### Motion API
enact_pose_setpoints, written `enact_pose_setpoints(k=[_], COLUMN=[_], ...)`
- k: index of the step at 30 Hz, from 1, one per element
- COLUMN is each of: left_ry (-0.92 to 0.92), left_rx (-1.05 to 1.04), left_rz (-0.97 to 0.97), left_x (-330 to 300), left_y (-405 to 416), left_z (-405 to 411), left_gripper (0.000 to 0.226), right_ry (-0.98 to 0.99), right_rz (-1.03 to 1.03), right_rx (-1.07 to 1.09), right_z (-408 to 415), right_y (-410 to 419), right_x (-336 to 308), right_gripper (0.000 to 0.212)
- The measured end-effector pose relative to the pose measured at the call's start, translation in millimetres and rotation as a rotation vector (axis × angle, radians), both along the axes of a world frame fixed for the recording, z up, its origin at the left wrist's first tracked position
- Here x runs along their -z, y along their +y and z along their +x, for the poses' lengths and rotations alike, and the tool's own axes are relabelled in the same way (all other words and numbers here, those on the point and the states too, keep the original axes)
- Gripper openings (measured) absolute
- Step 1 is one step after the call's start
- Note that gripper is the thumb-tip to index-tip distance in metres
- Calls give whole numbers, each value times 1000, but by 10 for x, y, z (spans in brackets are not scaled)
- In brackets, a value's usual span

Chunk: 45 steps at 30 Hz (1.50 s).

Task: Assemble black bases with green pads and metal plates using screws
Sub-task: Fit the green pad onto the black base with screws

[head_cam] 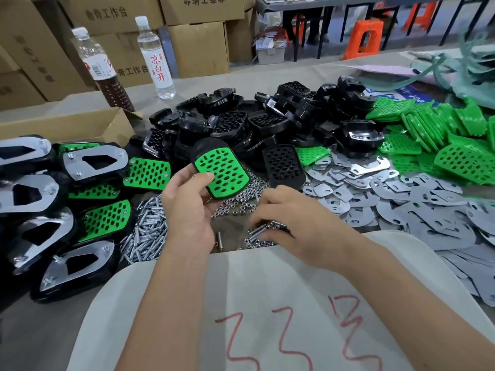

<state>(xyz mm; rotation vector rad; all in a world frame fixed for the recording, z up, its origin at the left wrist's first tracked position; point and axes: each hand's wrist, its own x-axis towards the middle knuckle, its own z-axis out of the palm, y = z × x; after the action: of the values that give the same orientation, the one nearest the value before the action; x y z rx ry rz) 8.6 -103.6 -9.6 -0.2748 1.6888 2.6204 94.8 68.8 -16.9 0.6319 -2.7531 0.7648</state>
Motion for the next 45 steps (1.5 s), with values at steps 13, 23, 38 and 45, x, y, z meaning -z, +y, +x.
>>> enact_pose_setpoints(k=[13,23,38,45], left_ry=[18,39,148,232], left_rx=[60,99,165,150], left_rz=[-47,-107,-198,-280], left_x=[-1,16,105,137], left_y=[83,125,295,345], left_z=[55,96,197,223], left_gripper=[34,34,36,45], right_ry=[-105,36,120,238], right_rz=[64,-113,-696,-355], right_rx=[76,487,332,360], right_z=[10,-63,12,6], right_y=[-79,130,65,53], right_x=[-4,24,-11,-30], right_gripper=[10,18,9,8])
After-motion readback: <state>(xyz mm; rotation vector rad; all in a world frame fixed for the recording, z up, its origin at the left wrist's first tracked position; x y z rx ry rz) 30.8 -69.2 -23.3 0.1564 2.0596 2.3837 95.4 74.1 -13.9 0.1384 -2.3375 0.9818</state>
